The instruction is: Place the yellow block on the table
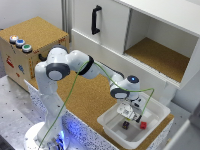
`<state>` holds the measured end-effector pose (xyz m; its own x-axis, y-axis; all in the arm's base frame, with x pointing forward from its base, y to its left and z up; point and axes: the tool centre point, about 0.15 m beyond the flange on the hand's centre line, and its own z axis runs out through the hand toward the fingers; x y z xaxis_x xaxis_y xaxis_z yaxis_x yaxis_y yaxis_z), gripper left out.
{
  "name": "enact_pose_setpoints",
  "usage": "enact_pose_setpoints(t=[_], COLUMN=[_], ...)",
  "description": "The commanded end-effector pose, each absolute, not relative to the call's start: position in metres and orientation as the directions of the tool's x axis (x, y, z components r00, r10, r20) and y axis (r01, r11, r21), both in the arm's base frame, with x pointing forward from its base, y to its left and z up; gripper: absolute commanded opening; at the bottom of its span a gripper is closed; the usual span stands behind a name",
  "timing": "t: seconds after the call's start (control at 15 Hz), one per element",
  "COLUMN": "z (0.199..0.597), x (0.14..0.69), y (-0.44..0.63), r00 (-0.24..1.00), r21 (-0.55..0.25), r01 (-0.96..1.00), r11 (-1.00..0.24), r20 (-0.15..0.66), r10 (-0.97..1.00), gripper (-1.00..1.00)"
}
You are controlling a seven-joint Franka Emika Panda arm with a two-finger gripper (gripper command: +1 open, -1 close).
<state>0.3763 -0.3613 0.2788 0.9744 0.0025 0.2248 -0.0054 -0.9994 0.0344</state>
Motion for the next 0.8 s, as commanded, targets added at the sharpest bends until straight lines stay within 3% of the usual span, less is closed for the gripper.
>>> enact_pose_setpoints(t=[0.0,0.13,0.4,0.73], z=[0.409,0.411,0.38,0.326], x=[0.341,0.342,0.346,0.376], y=[-0.259,-0.223,-0.162,-0.097], r00=[0.909,0.917,0.942,0.949], r21=[0.045,0.023,-0.043,-0.009], r01=[-0.032,0.016,0.033,0.04], r11=[-0.998,-1.0,-0.999,-0.999], r20=[0.417,0.399,0.335,0.315], r10=[-0.011,0.024,0.016,0.035], gripper=[-1.0,-1.0,-1.0,-1.0])
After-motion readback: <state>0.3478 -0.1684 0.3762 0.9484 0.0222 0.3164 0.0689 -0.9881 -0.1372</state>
